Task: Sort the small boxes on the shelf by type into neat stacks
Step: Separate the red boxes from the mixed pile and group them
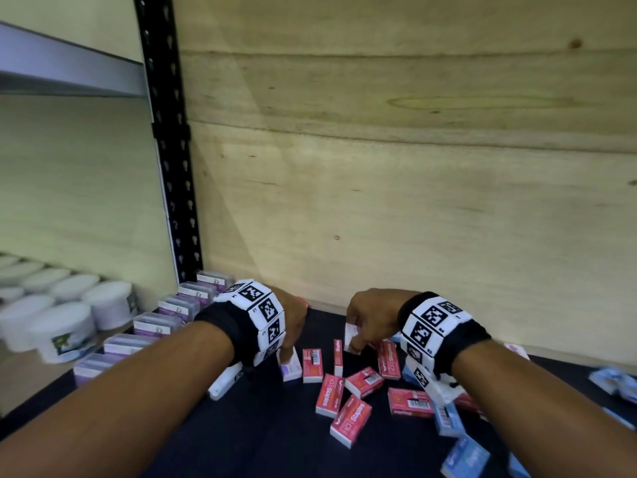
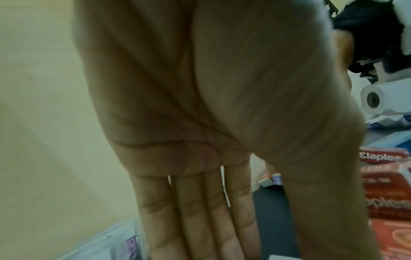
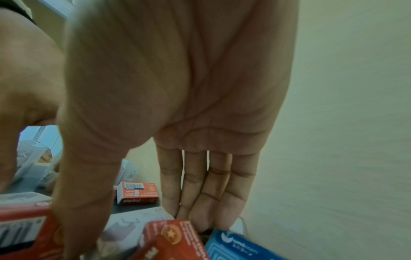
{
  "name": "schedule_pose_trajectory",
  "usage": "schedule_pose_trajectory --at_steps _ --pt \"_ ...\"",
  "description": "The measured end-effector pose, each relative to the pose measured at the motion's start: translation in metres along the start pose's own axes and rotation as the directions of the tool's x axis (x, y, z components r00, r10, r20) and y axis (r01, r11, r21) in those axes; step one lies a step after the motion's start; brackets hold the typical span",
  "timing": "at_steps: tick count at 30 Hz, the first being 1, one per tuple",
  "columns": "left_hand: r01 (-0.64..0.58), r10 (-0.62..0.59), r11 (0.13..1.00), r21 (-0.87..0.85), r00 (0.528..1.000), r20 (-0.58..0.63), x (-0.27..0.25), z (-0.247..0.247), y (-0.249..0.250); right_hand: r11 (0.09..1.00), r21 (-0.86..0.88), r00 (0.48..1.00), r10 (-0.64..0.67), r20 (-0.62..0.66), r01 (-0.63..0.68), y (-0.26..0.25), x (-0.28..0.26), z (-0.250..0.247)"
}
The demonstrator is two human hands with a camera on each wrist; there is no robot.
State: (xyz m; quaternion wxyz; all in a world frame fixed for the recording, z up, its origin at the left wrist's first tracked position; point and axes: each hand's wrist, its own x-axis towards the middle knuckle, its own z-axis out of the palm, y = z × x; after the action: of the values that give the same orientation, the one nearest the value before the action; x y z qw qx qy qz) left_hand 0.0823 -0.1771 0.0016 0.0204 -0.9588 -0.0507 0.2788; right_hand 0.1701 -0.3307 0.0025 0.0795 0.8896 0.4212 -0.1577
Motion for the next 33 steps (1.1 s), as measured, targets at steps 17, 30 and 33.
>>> schedule_pose_trajectory --at_steps 17,30,33 --pt "0.102 -0.101 0.985 0.136 0.995 -0.013 -0.009 -0.004 0.005 0.995 0.065 0.992 -0.063 -0.106 0.071 0.015 -0.017 -0.008" --pt "-0.191 0.234 0.966 0.175 0.933 -0.275 -0.032 -0.044 0.129 0.951 0.169 0.953 0.281 -0.114 -0.260 0.119 -0.154 0.008" --pt "-0.295 0.335 0.940 0.174 0.896 -0.292 -0.028 -0.049 0.177 0.897 0.197 0.906 0.417 -0.077 -0.397 0.156 -0.197 0.024"
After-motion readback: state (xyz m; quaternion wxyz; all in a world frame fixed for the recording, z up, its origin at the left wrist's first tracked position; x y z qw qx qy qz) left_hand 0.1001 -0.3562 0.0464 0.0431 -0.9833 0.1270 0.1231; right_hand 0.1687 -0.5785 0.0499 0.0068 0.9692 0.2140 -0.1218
